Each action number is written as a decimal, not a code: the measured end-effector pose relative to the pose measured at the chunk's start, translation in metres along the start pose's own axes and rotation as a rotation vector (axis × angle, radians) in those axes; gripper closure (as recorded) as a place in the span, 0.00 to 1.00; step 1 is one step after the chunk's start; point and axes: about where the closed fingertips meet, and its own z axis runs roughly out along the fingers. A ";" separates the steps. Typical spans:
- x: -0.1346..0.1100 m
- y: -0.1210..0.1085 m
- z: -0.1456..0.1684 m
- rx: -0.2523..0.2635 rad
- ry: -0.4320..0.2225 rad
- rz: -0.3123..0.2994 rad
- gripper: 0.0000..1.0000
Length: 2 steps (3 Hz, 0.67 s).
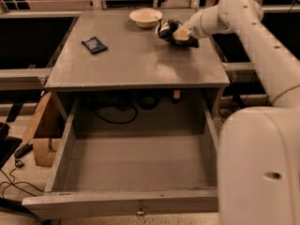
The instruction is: Place blue chip bag into top drawer
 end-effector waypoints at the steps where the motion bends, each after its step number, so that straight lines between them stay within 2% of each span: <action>1: -0.010 -0.001 -0.055 0.002 -0.034 -0.036 1.00; 2: -0.024 0.004 -0.130 0.043 -0.086 -0.083 1.00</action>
Offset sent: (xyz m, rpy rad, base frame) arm -0.2040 -0.0650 0.0994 -0.0348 -0.1432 0.0616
